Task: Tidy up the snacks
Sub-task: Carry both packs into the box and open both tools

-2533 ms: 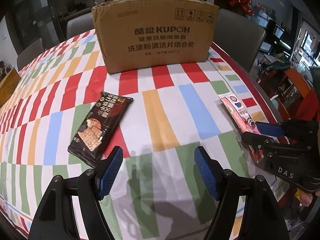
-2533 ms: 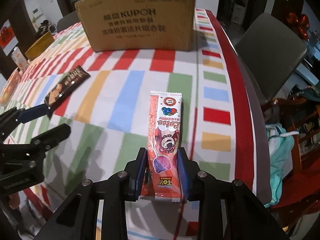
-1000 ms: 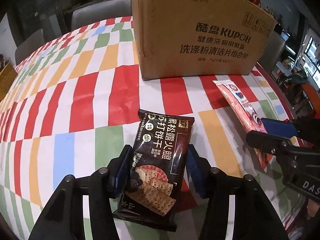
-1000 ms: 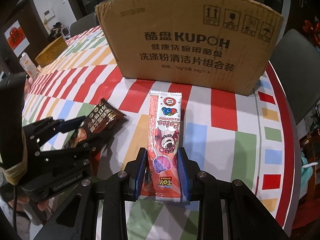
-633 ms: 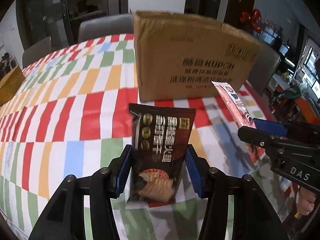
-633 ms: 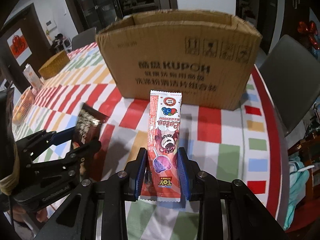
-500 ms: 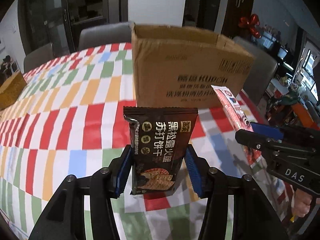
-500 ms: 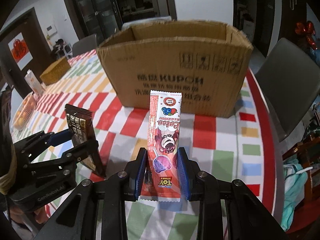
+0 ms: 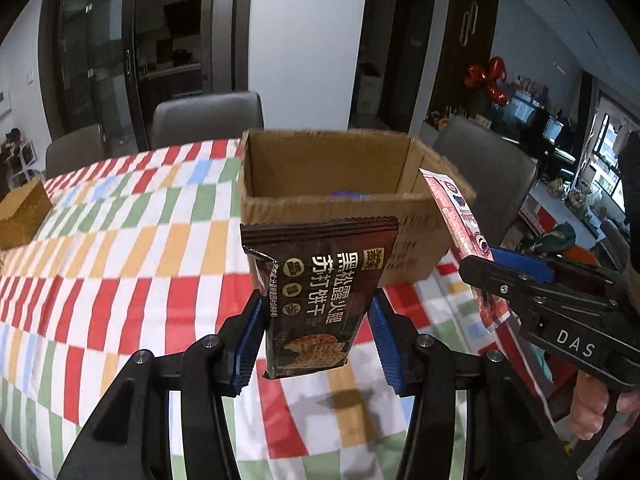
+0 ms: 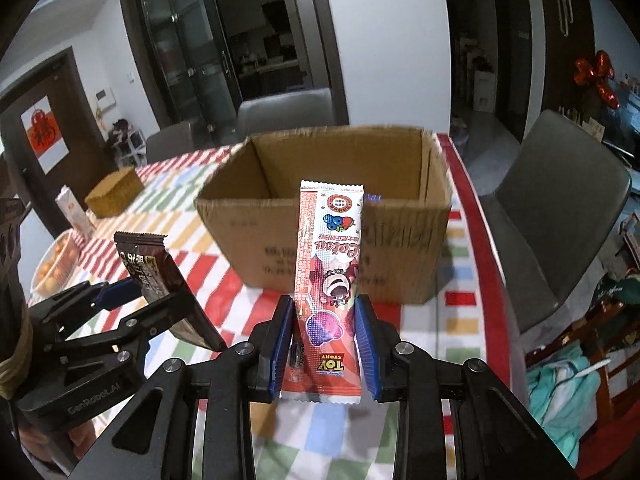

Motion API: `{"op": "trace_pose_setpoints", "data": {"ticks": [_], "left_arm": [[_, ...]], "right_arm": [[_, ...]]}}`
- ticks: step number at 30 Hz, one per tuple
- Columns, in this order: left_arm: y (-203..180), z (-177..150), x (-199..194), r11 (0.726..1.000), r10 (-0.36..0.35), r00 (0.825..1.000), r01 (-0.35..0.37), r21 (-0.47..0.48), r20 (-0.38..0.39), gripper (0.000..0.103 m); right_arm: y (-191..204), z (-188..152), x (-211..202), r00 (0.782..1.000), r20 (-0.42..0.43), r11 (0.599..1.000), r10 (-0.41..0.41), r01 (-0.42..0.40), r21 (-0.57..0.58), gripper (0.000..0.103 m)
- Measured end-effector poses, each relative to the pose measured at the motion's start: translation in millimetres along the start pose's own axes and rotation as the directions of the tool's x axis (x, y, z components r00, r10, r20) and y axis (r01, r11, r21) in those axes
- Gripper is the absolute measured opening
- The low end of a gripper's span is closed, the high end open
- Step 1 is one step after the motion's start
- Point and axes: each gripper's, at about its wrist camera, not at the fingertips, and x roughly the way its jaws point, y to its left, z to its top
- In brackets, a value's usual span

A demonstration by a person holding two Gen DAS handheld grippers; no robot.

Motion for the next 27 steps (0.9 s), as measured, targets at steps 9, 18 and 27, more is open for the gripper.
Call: {"op": "trace_pose_setpoints", "data": {"ticks": [9,18,27], "left_arm": [[-4,48,2,1.0,-0.014,0.999,0.013,0.008,0.039,0.05],[-1,92,4,1.0,-0.004,0.997,0.003,0.021,0.081,0.05],[8,125,31,1.0,-0.004,0.999,0.004,0.011,0.044,0.051]], "right_arm": [[-8,39,-7,0.998,0.056,1.0,-0.012,0.013,-0.006,0.032],[-12,77,-2,0.996,0.081,0.999,-0.023,0.026,-0.034,0.032],[-9,109,19,0.997,0.067,0.996,-0.044,0.049,-0.079,0.032]]}}
